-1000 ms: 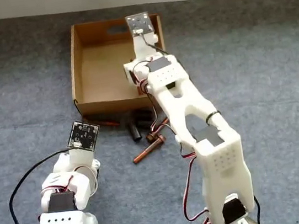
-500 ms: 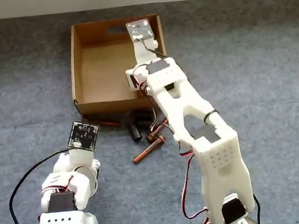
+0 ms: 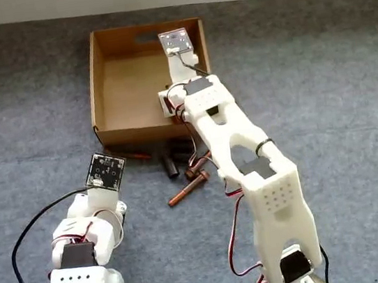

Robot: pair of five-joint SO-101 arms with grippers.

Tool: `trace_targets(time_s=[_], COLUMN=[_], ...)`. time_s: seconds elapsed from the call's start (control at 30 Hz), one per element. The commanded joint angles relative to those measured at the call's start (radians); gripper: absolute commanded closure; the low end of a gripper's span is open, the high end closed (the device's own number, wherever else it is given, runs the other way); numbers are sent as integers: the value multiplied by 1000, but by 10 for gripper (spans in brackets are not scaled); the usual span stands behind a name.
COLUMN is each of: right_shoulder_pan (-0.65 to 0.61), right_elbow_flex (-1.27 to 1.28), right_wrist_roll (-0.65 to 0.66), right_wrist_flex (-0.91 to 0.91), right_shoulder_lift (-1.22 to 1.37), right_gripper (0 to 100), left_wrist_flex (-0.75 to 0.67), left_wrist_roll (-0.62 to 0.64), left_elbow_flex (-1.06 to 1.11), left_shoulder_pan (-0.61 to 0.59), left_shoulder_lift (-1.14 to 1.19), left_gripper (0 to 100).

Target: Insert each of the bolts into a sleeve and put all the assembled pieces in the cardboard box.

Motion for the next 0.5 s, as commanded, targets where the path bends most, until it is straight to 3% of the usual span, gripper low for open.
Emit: trace_targets(time_s=[0.0, 0.47], right_shoulder_pan=[19, 21], right_elbow_flex=[-38, -50], right_wrist_roll=[14, 15], right_wrist_flex=[18, 65], right_shoulder_lift=[-8, -18], right_gripper=[957, 935], left_wrist_flex=[-18, -18], left_wrist_roll=[-6, -6], left_elbow_flex=[-4, -4], left_shoulder_pan=[10, 10], left_shoulder_lift=[-10, -10], left_gripper=[986, 986])
